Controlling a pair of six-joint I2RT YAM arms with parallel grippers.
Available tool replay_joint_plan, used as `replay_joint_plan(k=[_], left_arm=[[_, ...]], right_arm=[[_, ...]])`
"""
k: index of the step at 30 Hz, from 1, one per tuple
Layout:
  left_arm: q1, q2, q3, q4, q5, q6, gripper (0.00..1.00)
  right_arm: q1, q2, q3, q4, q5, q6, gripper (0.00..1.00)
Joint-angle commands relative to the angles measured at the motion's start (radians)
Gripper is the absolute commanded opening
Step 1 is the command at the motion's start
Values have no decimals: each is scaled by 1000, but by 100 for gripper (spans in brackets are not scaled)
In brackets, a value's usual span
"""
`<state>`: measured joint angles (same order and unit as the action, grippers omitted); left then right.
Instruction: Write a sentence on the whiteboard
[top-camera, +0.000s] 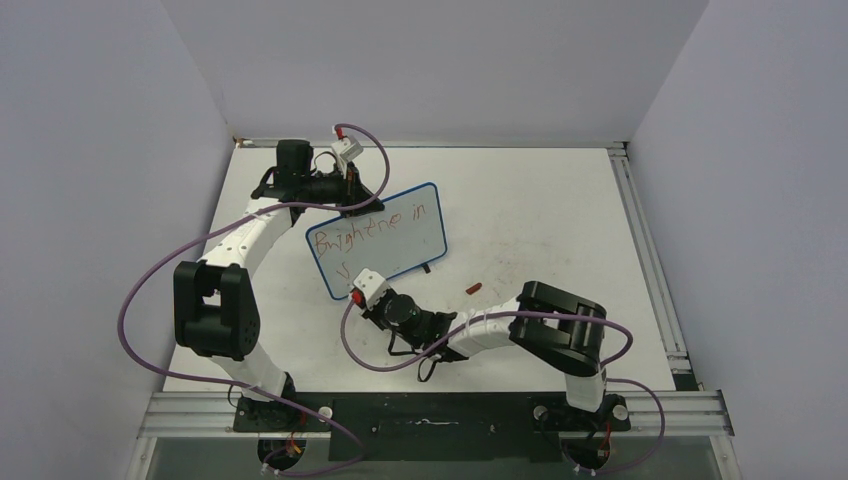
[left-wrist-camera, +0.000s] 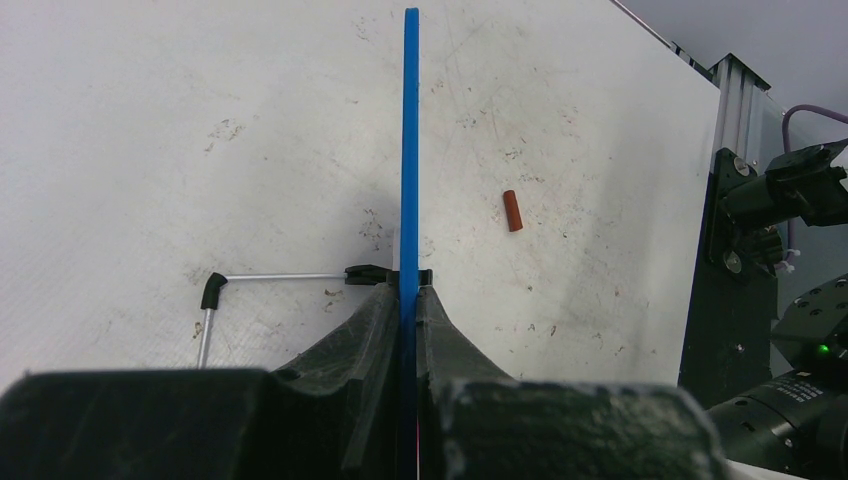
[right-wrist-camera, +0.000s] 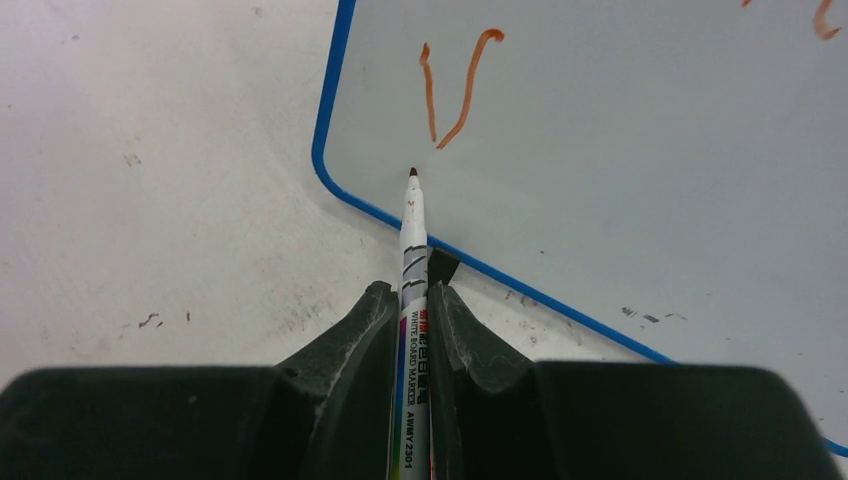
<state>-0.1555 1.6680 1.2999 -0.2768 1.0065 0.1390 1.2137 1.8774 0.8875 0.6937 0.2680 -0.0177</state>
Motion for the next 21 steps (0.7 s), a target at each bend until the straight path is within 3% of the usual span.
replay_joint_plan(k=[1,12,21], left_arm=[[-16,6,-43,-145,-3,2,0],[-16,4,-43,-144,-3,2,0],[-16,2,-44,-145,-4,1,0]], right_arm=[[19,32,27,9,-40,15,5],[42,29,47,14,-60,7,5],[40,-51,10,42,44,-7,5]])
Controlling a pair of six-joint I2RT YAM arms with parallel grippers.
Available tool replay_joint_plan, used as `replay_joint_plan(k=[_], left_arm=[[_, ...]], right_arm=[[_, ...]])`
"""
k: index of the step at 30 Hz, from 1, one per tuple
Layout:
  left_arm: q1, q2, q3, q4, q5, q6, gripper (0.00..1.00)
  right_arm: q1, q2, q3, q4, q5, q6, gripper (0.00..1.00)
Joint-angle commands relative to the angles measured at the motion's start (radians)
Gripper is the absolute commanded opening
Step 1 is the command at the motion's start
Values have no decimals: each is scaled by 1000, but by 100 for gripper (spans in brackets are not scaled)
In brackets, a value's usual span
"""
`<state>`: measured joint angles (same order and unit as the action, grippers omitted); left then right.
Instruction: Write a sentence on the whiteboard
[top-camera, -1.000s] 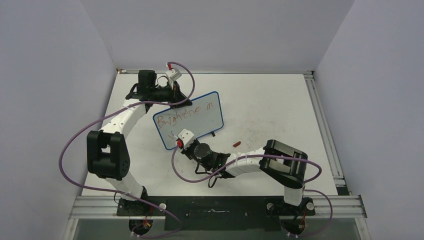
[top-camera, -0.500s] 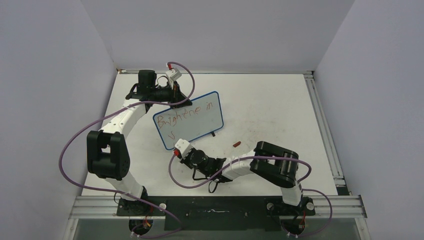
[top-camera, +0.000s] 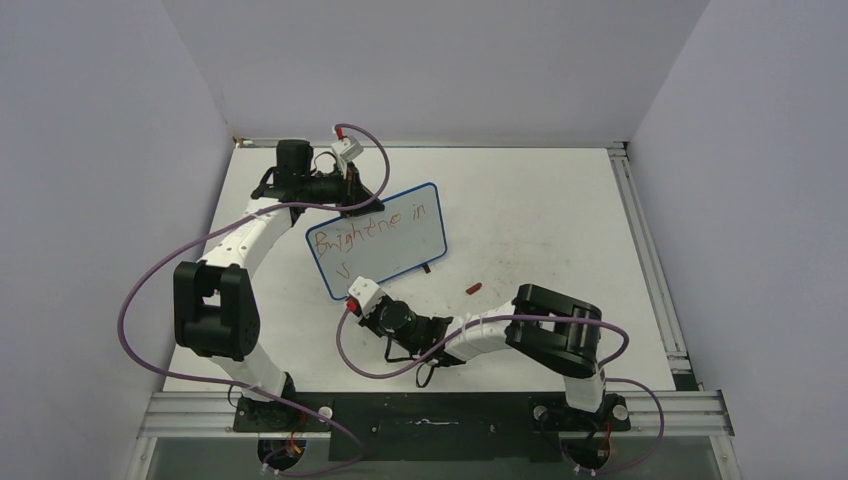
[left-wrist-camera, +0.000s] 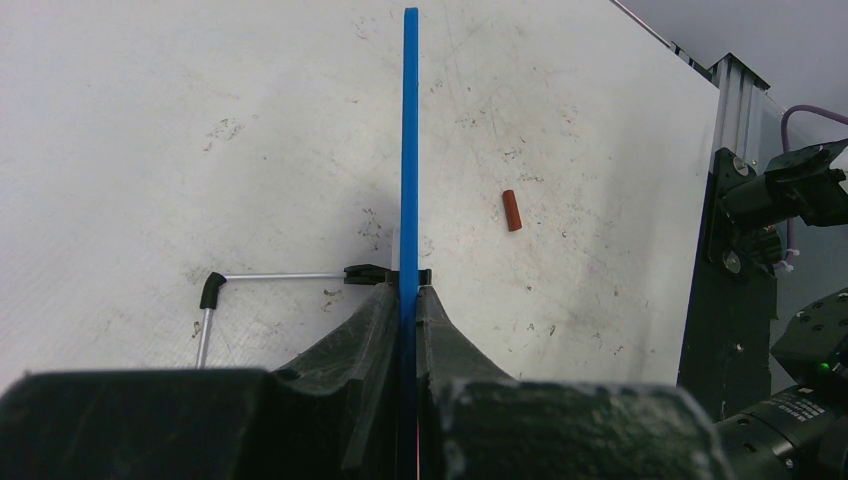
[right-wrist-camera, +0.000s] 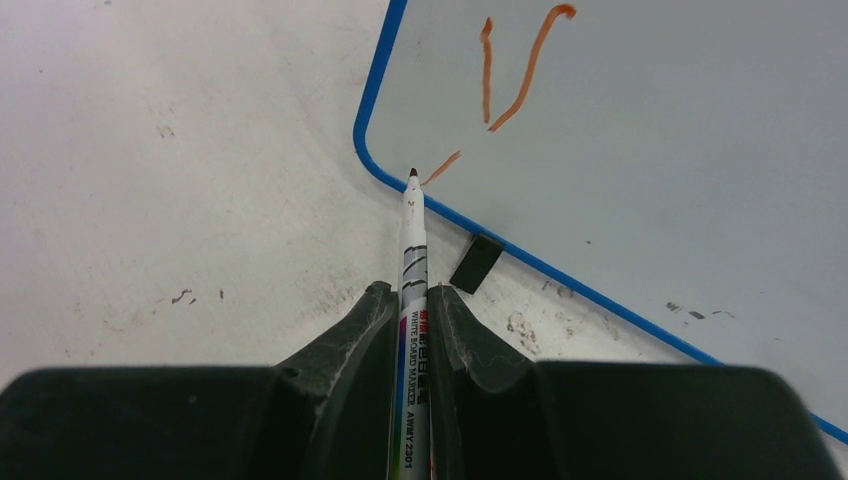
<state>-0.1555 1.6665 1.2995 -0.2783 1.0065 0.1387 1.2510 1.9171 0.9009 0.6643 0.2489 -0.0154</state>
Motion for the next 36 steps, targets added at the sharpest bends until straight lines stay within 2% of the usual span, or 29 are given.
replay_joint_plan(k=[1,36], left_arm=[[-15,3,-42,-142,-3,1,0],[-16,5,-41,-141,-2,-1,0]], right_arm=[[1,-95,-3,74,68,-11,5],[-34,-15,27,47,64,-1,5]])
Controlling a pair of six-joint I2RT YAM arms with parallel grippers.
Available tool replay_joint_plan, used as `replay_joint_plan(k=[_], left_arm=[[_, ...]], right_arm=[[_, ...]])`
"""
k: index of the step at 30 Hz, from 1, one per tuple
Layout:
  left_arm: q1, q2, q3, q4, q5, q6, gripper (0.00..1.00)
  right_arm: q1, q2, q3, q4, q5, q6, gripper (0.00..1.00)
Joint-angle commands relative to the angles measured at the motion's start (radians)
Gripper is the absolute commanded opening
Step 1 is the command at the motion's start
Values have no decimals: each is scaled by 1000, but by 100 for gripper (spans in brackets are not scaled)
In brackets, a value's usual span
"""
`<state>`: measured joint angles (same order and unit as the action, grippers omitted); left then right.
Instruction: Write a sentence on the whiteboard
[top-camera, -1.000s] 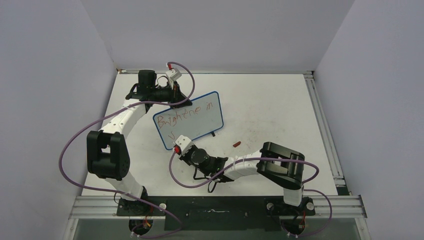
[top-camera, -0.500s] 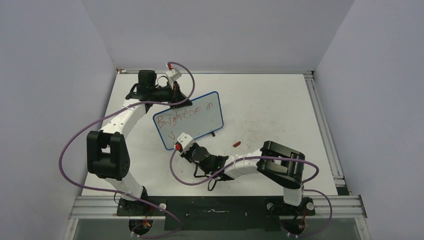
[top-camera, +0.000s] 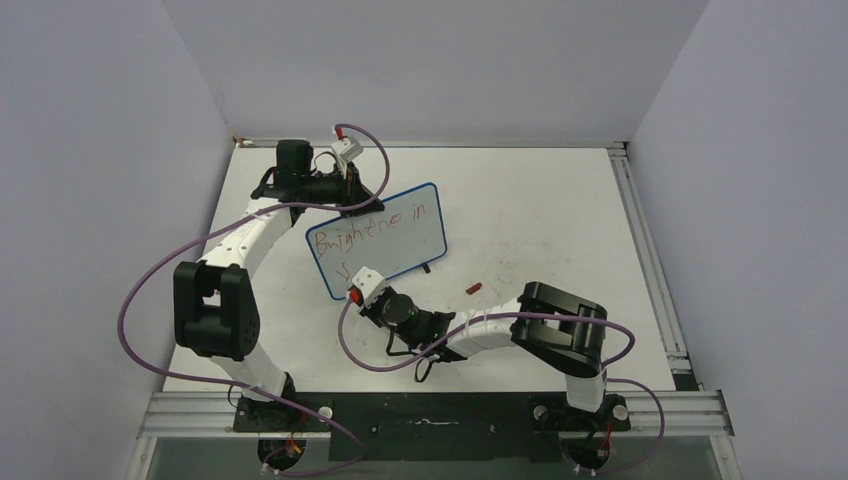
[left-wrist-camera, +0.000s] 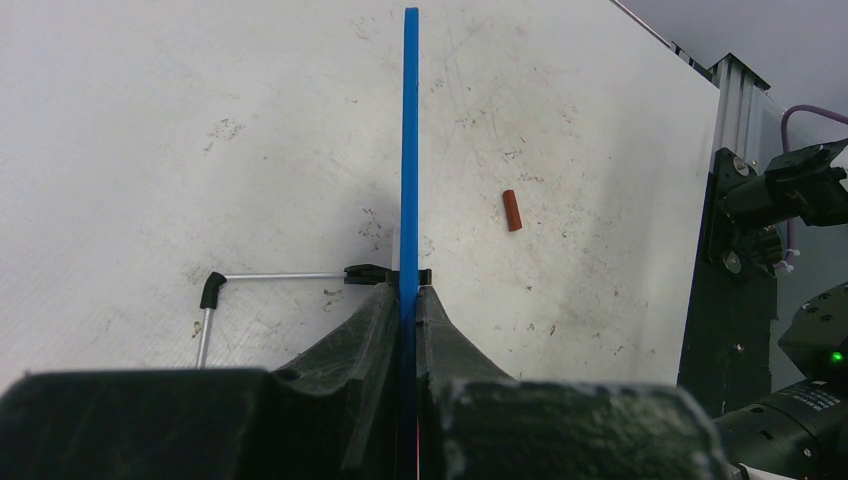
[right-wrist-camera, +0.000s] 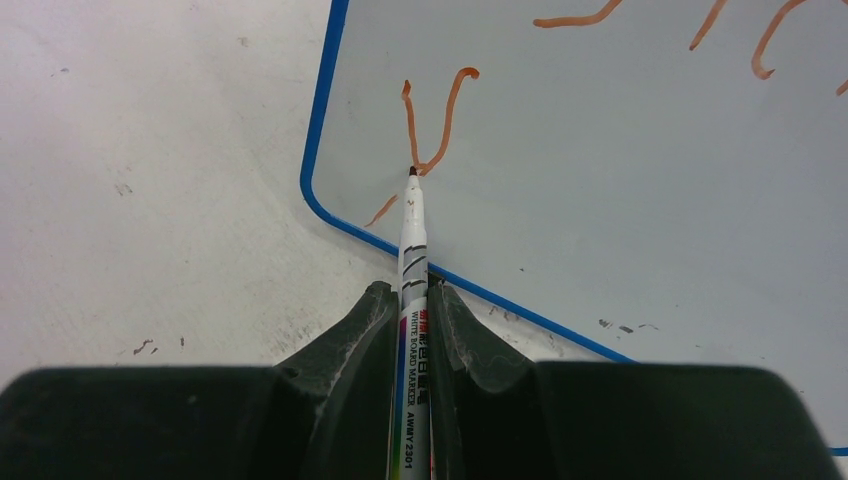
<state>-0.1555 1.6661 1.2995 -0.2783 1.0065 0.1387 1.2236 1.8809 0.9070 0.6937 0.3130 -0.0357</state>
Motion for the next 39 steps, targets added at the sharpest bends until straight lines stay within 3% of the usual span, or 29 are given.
replay_joint_plan(k=[1,15,27,39], left_arm=[[-16,6,-41,-141,-1,-1,0],[-15,7,-42,-140,-2,-1,0],[-16,4,-43,-141,-2,-1,0],[-16,7,-43,-140,-2,1,0]], right_arm=[[-7,24,18,18,0,21,5],[1,19,-11,28,-13,35,5],[-1,-119,-71,128,5,2,5],[-62,-76,-19,139,-13,-7,5]])
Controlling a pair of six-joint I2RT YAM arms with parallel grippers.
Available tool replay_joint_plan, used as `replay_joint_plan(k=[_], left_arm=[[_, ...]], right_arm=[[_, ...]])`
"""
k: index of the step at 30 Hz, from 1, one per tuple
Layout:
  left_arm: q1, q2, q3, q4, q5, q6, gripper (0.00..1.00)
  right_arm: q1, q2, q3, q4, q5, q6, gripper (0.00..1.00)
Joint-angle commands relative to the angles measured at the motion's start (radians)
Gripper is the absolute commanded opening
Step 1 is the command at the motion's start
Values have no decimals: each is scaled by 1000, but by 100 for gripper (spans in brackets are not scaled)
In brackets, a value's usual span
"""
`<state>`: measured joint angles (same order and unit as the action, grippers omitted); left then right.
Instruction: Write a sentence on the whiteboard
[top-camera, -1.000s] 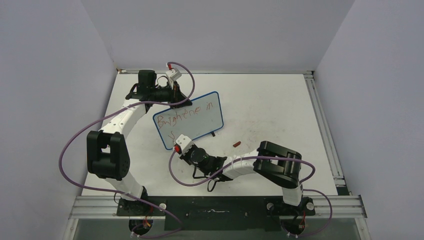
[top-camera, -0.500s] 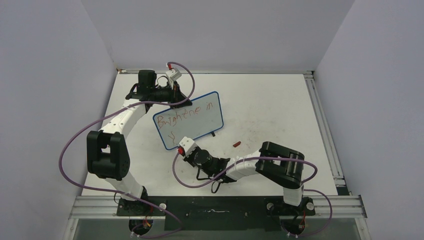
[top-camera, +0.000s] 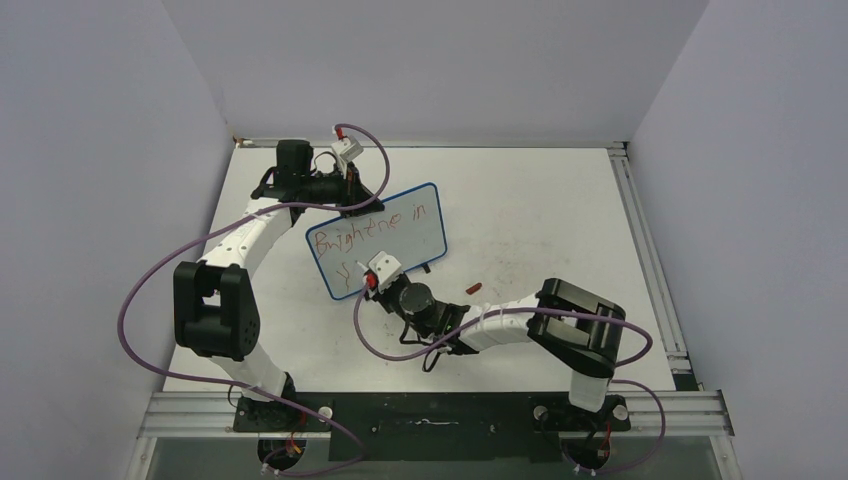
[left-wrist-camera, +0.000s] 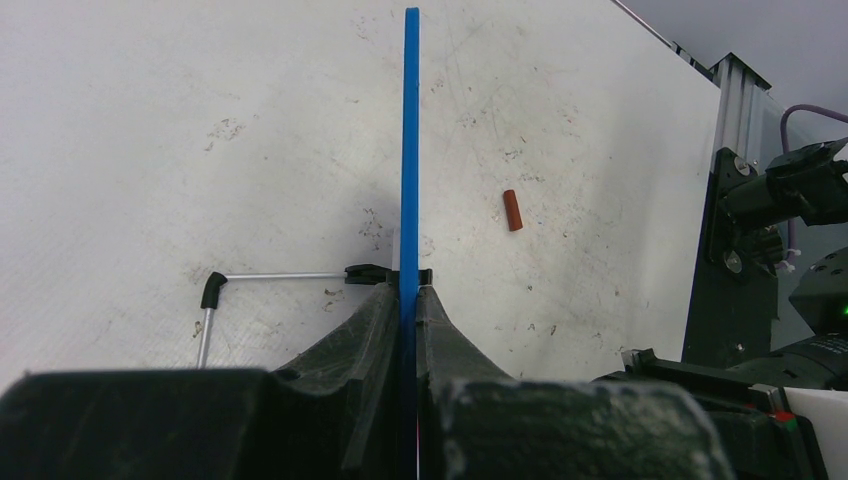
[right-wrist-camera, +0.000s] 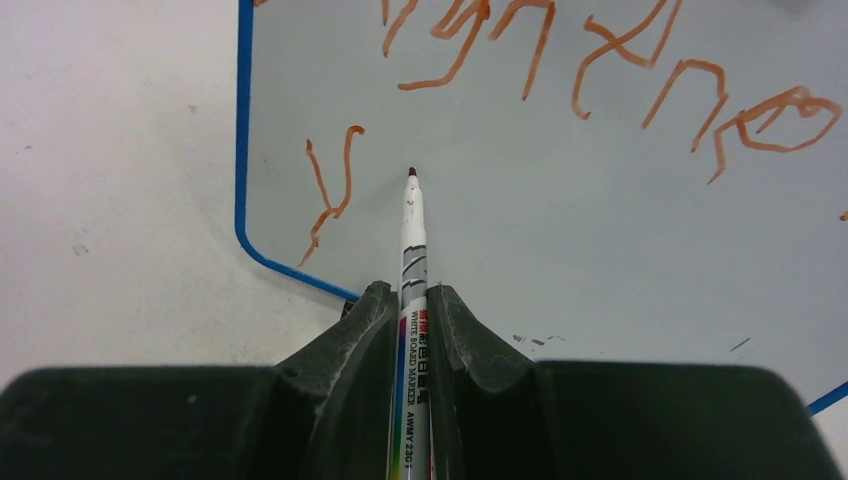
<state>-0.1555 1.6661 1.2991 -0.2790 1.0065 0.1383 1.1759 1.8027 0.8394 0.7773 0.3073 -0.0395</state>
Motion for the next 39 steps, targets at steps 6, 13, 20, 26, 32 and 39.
replay_joint_plan(k=[6,13,20,26,32,39], left_arm=[[-16,10,-40,-141,-3,1,0],[-16,12,-40,-143,-5,3,0],[-16,12,-39,-143,-5,3,0],[-16,12,-39,-142,-3,3,0],[-15,12,-40,-143,-3,2,0],[-16,12,-40,-142,-4,3,0]], right_arm=[[-22,24,63,45,-35,1,5],[-23,38,53,24,-51,12,5],[-16,30,11,13,-27,38,5],[-18,13,-9,14,-1,35,5],[-28,-1,-5,32,25,27,5],[-42,-29,17,51,32,1,5]])
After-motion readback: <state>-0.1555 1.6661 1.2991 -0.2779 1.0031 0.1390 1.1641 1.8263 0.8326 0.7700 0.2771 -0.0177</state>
